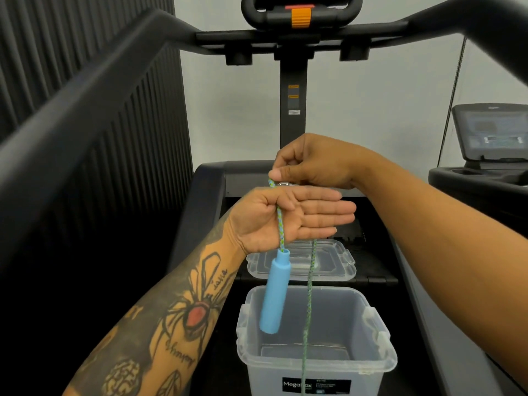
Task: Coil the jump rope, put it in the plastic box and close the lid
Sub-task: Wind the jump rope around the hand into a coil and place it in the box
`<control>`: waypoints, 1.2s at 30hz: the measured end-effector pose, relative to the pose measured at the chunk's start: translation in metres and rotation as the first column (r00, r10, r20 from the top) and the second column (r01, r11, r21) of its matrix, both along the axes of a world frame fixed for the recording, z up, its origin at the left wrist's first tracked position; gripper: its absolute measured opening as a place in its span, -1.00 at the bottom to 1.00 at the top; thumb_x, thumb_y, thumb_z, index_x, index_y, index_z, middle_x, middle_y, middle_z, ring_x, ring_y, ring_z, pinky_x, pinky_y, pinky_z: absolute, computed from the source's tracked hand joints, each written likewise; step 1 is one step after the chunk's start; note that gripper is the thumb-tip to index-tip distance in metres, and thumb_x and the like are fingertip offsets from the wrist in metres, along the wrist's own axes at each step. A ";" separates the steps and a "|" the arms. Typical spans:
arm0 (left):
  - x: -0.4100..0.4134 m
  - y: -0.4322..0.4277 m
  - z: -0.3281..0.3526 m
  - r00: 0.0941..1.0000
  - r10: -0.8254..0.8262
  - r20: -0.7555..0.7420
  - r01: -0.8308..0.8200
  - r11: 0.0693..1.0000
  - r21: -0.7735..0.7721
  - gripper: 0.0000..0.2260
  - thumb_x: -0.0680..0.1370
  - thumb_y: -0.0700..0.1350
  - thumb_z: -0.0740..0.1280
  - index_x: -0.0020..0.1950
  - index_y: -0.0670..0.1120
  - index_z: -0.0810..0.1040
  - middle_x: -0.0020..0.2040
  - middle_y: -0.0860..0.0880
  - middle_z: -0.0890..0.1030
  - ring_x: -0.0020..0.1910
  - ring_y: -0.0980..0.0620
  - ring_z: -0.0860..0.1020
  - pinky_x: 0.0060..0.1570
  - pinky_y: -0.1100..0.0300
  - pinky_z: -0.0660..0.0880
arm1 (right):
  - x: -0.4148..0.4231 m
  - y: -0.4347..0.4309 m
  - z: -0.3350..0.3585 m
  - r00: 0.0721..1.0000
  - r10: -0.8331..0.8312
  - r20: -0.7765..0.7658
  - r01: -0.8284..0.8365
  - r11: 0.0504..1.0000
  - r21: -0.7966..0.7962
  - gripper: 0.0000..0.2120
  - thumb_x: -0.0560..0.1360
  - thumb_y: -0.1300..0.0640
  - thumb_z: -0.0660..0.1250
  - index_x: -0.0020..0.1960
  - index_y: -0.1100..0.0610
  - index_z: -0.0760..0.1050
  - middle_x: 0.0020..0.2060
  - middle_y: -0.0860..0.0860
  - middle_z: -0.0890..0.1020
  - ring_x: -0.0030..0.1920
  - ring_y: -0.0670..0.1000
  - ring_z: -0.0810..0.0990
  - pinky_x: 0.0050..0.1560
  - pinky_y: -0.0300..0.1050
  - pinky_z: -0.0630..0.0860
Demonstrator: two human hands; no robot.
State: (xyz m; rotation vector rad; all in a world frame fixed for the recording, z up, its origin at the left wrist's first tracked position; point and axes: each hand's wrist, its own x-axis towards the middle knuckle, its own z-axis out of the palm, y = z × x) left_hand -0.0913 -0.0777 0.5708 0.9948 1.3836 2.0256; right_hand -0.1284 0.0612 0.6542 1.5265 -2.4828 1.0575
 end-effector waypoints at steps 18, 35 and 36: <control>-0.010 -0.028 0.018 0.991 0.127 -0.031 -0.129 0.986 -0.106 -0.49 0.41 -0.30 0.03 0.35 -0.37 0.35 0.33 -0.33 0.46 0.40 -0.29 0.34 0.40 -0.13 0.24 | 0.038 0.015 -0.126 0.996 -0.075 -0.052 0.075 0.997 -0.008 -0.72 0.62 0.05 0.22 -0.20 0.12 0.54 -0.46 -0.05 0.38 -0.42 -0.11 0.29 -0.35 -0.13 0.33; 0.011 -0.018 0.022 0.990 -0.143 0.002 0.141 0.970 -0.197 -0.10 0.41 0.20 0.37 0.48 -0.35 0.07 0.50 -0.37 0.07 0.50 -0.35 0.06 0.43 -0.14 0.08 | 0.036 0.009 0.012 0.887 -0.163 -0.433 0.157 0.986 -0.048 -0.73 0.39 -0.03 0.51 -0.27 0.13 0.53 -0.44 -0.01 0.50 -0.42 -0.09 0.37 -0.38 -0.23 0.35; 0.011 -0.016 0.022 0.995 -0.095 -0.008 0.091 0.973 -0.212 -0.18 0.43 0.10 0.39 0.47 -0.35 0.11 0.50 -0.34 0.10 0.50 -0.32 0.09 0.42 -0.11 0.12 | 0.032 0.008 0.013 0.899 -0.160 -0.407 0.148 0.987 -0.061 -0.72 0.37 -0.04 0.52 -0.27 0.14 0.53 -0.44 0.01 0.50 -0.42 -0.10 0.36 -0.39 -0.25 0.34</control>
